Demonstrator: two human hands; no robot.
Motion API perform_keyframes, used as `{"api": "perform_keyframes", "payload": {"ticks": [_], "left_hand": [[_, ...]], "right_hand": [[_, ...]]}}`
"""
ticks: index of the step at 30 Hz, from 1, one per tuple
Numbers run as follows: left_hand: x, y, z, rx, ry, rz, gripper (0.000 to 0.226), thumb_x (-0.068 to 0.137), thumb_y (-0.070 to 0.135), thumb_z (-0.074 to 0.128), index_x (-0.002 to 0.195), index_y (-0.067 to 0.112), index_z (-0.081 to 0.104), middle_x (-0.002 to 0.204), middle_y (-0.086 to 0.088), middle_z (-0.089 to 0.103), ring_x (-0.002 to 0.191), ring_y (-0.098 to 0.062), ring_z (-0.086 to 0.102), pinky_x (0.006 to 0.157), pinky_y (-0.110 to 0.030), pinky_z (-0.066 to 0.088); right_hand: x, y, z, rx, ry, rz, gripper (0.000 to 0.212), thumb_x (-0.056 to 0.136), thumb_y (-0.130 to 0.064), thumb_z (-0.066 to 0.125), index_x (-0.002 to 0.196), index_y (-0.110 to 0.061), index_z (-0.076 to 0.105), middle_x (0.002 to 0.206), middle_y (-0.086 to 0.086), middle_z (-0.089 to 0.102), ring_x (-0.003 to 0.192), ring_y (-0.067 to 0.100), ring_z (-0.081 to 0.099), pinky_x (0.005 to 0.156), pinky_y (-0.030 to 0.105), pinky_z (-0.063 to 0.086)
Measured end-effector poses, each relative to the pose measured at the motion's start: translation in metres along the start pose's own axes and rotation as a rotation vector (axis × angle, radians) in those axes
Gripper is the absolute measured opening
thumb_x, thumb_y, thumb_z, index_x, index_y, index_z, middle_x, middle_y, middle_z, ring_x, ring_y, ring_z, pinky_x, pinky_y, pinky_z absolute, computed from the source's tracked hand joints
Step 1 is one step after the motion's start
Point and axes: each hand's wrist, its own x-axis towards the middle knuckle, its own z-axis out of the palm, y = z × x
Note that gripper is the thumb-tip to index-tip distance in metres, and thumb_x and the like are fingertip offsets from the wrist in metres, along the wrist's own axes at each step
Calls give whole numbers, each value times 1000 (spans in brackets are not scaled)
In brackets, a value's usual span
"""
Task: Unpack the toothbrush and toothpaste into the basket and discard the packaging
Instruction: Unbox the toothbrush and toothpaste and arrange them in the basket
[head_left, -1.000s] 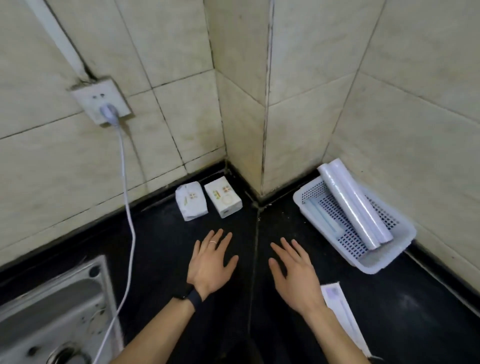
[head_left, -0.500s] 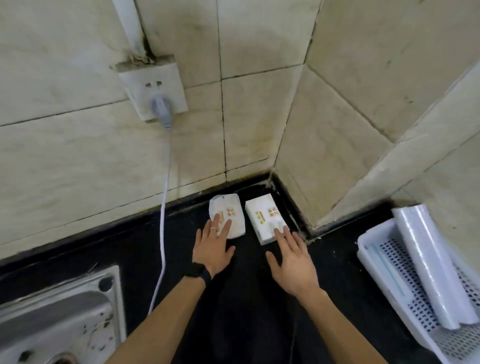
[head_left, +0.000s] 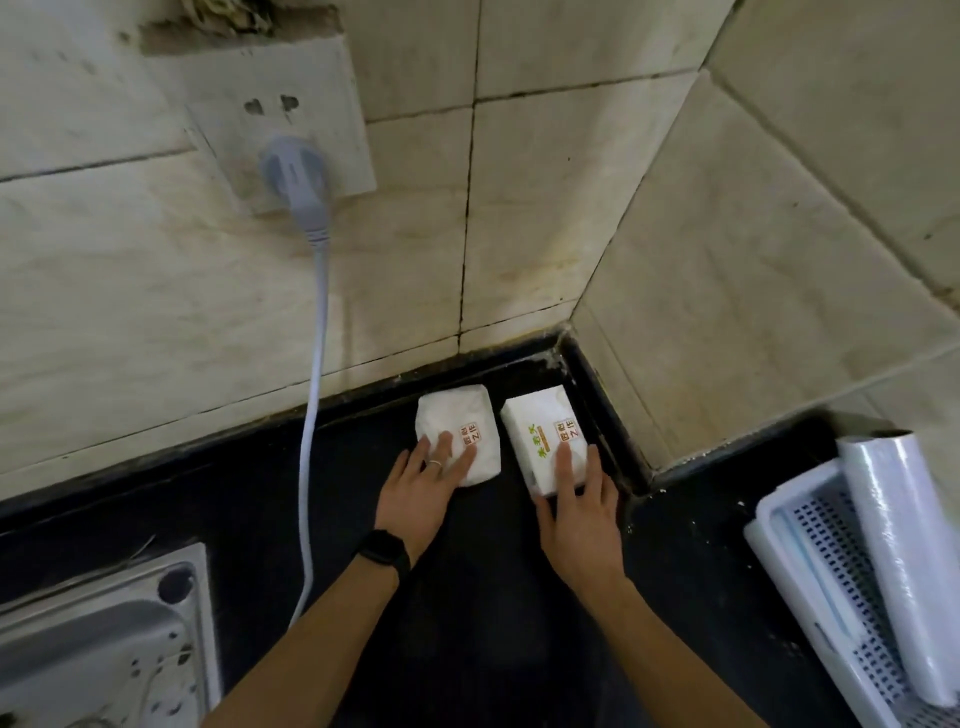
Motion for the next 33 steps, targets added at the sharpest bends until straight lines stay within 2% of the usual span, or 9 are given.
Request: {"api": "perform_keyframes", "payload": {"ticks": [3, 6, 10, 16, 19, 22, 24, 27, 33], "left_hand": [[4, -1, -10, 11, 64, -20, 82, 63, 8, 85, 138, 24, 55, 135, -15, 60, 118, -38, 61, 95, -52, 49], [9, -1, -20, -1, 126, -36, 85, 62, 8, 86, 139, 22, 53, 133, -13, 61, 116, -35, 63, 95, -50, 50], [12, -1, -23, -4, 158, -41, 88, 61, 14, 88, 141, 23, 50, 133, -12, 61, 115, -32, 63, 96, -47, 49], [13, 10, -31, -25, 181, -57, 85, 69, 15, 83, 145, 26, 44, 137, -9, 59, 118, -31, 62, 95, -47, 51], [15, 22, -44, -31, 209, -27, 79, 77, 13, 76, 147, 26, 41, 139, -10, 57, 120, -32, 60, 93, -48, 53], [26, 37, -62, 17, 264, 38, 77, 77, 12, 75, 146, 24, 43, 138, -11, 58, 118, -33, 61, 89, -48, 54], [38, 50, -71, 56, 292, 73, 73, 79, 12, 71, 146, 24, 44, 137, -12, 59, 117, -34, 61, 87, -47, 53], [56, 77, -81, 130, 283, 110, 68, 83, 13, 62, 147, 24, 43, 138, -13, 57, 116, -35, 60, 85, -47, 52], [85, 116, -68, 191, 172, 147, 57, 91, 29, 62, 145, 28, 43, 136, -15, 56, 101, -38, 61, 74, -44, 50]], "right_hand": [[16, -3, -10, 18, 57, 16, 71, 102, -40, 49, 159, -19, 13, 163, 22, 8, 140, 47, 24, 98, 57, 49], [48, -3, -21, -71, 76, 26, 72, 102, -41, 47, 159, -19, 9, 164, 22, 7, 145, 46, 21, 102, 55, 47], [82, -5, -24, -196, 91, -31, 73, 101, -43, 47, 159, -12, 15, 162, 26, 20, 151, 41, 17, 119, 53, 27], [86, -5, -22, -144, 37, -6, 75, 104, -44, 37, 159, -18, -8, 167, 17, -9, 154, 34, -6, 123, 47, 13], [82, 0, -29, -84, 20, -38, 76, 103, -47, 37, 160, -20, -4, 166, 17, -12, 154, 34, -8, 124, 50, 5], [49, 13, -36, -8, 51, -97, 73, 101, -42, 46, 161, -21, 10, 168, 14, -4, 155, 31, -2, 124, 53, 14], [9, 26, -32, 62, 54, -71, 70, 101, -43, 46, 160, -23, 15, 168, 7, -2, 155, 24, -2, 126, 44, 9], [-52, 53, -15, 79, -23, 86, 74, 101, -55, 37, 160, -24, 6, 167, 2, -13, 154, 18, -12, 122, 36, -2], [-117, 106, 28, 23, -148, 290, 80, 97, -67, 12, 158, -23, -16, 161, 3, -32, 149, 21, -29, 125, 45, -7]]}}
